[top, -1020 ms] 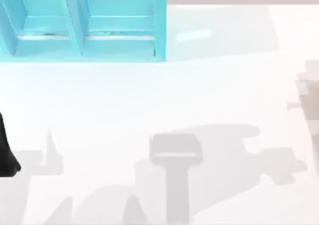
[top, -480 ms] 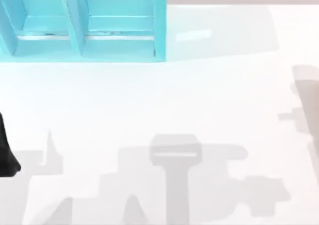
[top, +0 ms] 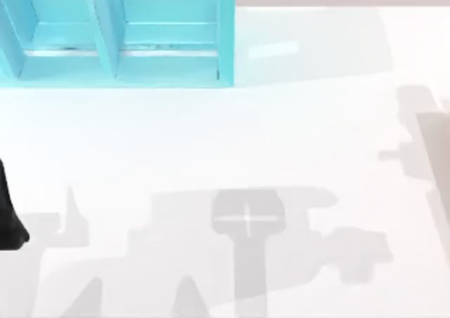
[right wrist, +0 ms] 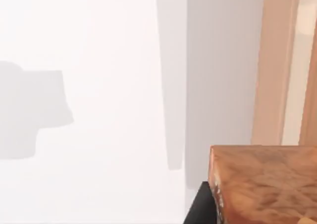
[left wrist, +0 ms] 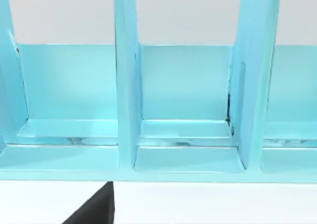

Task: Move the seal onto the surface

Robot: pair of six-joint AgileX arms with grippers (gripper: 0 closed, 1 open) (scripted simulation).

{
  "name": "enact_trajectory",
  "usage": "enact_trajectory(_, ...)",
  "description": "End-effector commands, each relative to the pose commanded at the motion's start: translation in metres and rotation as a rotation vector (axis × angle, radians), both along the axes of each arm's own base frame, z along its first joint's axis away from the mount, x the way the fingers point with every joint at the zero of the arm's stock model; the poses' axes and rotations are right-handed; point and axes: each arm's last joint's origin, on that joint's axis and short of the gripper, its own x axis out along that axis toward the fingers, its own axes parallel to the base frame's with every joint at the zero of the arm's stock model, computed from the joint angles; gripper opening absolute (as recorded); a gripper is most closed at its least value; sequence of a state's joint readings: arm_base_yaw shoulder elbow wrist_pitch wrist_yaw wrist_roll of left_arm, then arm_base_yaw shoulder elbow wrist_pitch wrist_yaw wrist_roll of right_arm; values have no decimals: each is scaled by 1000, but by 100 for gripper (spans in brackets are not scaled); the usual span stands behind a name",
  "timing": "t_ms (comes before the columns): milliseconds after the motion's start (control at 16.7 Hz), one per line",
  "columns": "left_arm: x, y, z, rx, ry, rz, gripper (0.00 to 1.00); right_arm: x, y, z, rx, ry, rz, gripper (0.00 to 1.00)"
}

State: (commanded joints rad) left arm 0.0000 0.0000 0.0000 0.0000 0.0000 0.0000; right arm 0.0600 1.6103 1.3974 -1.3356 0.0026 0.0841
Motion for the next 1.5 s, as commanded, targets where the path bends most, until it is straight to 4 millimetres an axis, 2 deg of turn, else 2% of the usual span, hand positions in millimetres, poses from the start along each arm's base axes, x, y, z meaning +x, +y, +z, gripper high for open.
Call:
enact_trajectory(120,0,0,0,0,0,0,100,19,27,-20,-3,24,1,0)
enact_trajectory(240,0,0,0,0,0,0,100,32,68,-48,-13,61,7,0)
enact_trajectory(420,0,0,0,0,0,0,100,42,129,-84,-14,48,7,0)
enact_trajectory(540,0,0,0,0,0,0,100,45,152,-97,-6,29,6,0)
enact_trajectory(660,0,0,0,0,0,0,100,46,158,-99,0,21,4,0)
enact_trajectory(900,0,0,0,0,0,0,100,46,156,-101,-1,27,-1,0)
enact_trajectory(1320,0,0,0,0,0,0,100,47,158,-143,1,19,4,0)
enact_trajectory(1500,0,0,0,0,0,0,100,46,158,-144,0,21,4,0)
